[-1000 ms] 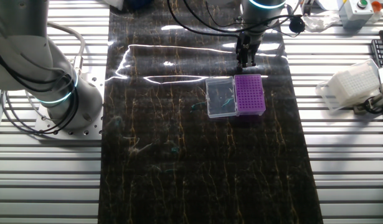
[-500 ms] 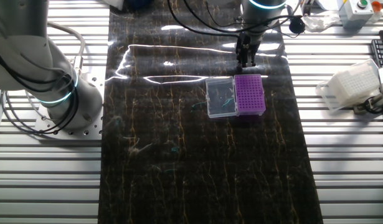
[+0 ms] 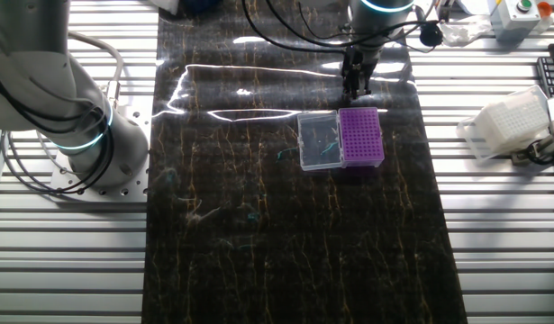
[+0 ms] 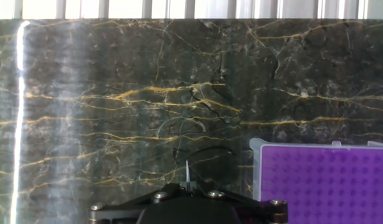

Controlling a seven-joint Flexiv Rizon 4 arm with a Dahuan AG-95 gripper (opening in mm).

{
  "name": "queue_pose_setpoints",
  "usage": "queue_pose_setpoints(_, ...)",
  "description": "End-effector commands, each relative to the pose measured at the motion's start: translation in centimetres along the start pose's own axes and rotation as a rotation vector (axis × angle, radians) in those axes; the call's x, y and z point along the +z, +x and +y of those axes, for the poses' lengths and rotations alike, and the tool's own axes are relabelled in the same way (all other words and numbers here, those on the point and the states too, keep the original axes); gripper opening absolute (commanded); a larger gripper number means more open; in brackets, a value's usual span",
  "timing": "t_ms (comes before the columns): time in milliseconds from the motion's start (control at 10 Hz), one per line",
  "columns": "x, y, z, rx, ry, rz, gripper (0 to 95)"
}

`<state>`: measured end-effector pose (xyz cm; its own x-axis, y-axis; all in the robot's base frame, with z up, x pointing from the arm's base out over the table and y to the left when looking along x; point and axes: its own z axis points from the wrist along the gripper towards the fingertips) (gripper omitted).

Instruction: Insert a small pipette tip into the holder for small pipette tips

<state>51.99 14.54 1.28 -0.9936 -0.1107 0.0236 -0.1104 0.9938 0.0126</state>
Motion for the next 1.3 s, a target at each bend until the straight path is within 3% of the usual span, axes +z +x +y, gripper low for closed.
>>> queue_pose_setpoints(100,0.13,-0.02,0.03,0.000,0.000,0.002,19.0)
queue_pose_setpoints(400,0.45,0.06,0.06,0.002,0.000,0.004,19.0)
queue_pose_setpoints(500,0.49,0.08,0.07,0.002,0.001,0.005,0.0)
queue_pose_setpoints(1300,0.60,0.20,0.07,0.012,0.000,0.005,0.0)
